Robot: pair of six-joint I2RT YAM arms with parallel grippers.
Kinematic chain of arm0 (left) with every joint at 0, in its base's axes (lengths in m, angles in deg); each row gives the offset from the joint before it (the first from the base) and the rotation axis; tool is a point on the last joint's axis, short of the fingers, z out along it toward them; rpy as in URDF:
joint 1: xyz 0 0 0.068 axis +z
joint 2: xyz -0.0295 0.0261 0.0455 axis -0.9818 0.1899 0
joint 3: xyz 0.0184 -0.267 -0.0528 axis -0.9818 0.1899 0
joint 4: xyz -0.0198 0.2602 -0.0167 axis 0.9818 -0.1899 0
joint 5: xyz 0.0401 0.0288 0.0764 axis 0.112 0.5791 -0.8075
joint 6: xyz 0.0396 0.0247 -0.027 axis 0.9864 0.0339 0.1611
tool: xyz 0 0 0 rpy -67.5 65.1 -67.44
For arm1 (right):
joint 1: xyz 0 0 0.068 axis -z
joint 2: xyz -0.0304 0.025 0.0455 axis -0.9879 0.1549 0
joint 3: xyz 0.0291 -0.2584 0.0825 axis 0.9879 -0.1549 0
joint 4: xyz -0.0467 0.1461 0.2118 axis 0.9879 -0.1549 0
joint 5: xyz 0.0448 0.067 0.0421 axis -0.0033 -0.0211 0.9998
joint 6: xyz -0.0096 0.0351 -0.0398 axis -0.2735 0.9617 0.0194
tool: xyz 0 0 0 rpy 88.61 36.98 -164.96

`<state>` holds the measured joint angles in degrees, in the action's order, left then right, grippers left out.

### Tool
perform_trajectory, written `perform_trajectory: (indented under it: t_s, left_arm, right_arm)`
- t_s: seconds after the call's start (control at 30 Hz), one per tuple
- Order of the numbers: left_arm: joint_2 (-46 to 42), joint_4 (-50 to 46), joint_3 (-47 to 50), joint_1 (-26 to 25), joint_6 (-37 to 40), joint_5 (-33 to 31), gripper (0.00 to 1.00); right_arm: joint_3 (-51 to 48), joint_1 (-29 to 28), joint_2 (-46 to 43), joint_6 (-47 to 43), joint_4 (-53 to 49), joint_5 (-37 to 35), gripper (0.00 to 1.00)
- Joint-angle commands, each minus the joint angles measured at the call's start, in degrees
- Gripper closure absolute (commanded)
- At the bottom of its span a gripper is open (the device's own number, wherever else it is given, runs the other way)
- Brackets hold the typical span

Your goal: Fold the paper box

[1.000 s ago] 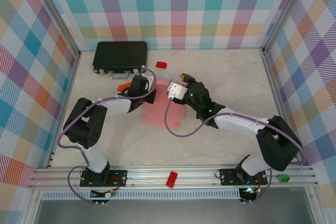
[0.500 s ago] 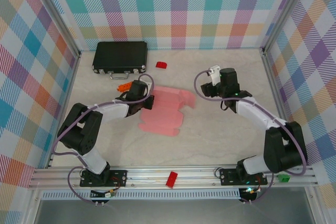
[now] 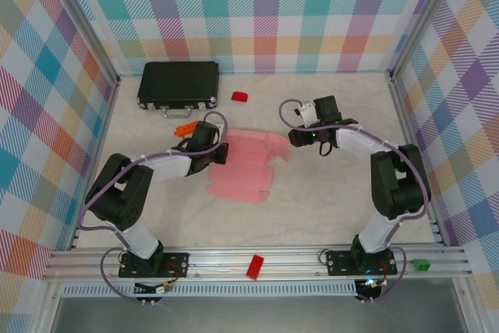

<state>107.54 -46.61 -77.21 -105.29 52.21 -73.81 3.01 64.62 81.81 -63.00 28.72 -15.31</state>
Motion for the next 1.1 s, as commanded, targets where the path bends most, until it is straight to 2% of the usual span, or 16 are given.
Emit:
perform_trajectory:
  t_s: [0.0,0.33,0.63,0.77,1.07]
  left_arm:
    - [-1.36,1.66,0.46,-0.72,-0.97,-0.47,0.98]
    - [-0.84,0.60,-0.28,-1.01,-2.44,-1.81,0.98]
    - [-0.42,0.29,-0.44,-1.26,-3.60,-2.82,0.98]
    - [-0.42,0.13,-0.46,-1.45,-3.71,-2.83,0.98]
    - [-0.03,0.03,-0.76,-1.62,-3.71,-2.62,0.98]
  right_arm:
    - [2.50,-0.80,1.50,-1.24,-3.65,4.70,0.41]
    - [4.36,-4.38,3.24,-3.61,-7.41,6.85,0.44]
    - [6.16,-7.33,4.39,-0.29,-8.93,6.12,0.45]
    - [6.20,-8.14,4.64,1.23,-7.78,5.76,0.45]
    - [6.24,-9.28,5.61,1.92,-4.91,10.28,0.49]
